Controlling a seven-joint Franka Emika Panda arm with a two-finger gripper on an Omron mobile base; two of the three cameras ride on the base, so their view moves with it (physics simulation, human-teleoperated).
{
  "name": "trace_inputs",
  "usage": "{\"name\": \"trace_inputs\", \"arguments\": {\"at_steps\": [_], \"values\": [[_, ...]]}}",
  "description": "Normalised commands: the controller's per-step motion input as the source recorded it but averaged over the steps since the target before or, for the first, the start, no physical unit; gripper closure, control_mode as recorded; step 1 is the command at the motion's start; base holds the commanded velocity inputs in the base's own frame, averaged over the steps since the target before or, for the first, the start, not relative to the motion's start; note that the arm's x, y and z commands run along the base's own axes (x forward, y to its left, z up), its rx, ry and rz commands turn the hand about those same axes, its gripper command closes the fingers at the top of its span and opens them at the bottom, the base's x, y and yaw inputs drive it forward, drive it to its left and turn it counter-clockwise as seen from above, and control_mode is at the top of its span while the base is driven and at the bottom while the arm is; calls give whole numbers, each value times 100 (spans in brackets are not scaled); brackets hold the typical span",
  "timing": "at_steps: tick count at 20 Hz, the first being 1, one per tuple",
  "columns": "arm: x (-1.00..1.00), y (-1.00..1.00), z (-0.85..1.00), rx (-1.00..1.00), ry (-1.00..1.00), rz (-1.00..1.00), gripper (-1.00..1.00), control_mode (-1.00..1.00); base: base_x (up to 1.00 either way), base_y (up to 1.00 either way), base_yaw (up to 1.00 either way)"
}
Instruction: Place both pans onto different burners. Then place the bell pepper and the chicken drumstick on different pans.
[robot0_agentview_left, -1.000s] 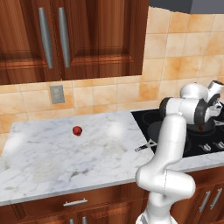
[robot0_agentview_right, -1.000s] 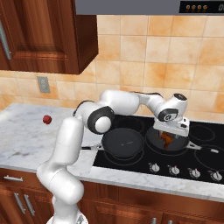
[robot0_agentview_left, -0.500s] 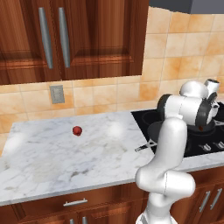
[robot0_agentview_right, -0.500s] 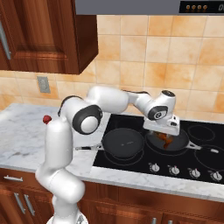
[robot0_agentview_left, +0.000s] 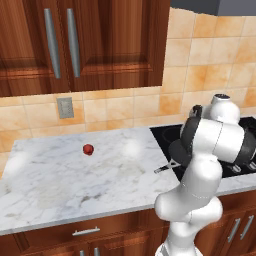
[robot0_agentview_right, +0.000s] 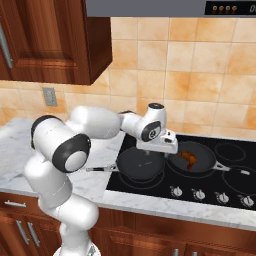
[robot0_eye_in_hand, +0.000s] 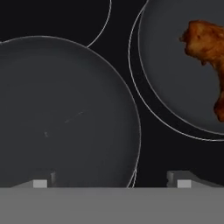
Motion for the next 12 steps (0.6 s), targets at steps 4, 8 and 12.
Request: {"name": "trace_inputs", "arguments": {"at_steps": [4,8,12], "values": [[-6,83,24,0,0,1,-100,-100,0,0,0],[-9,85,19,0,0,2,-100,-100,0,0,0],[-15,77,12,4,0,2,-100,-100,0,0,0]]}}
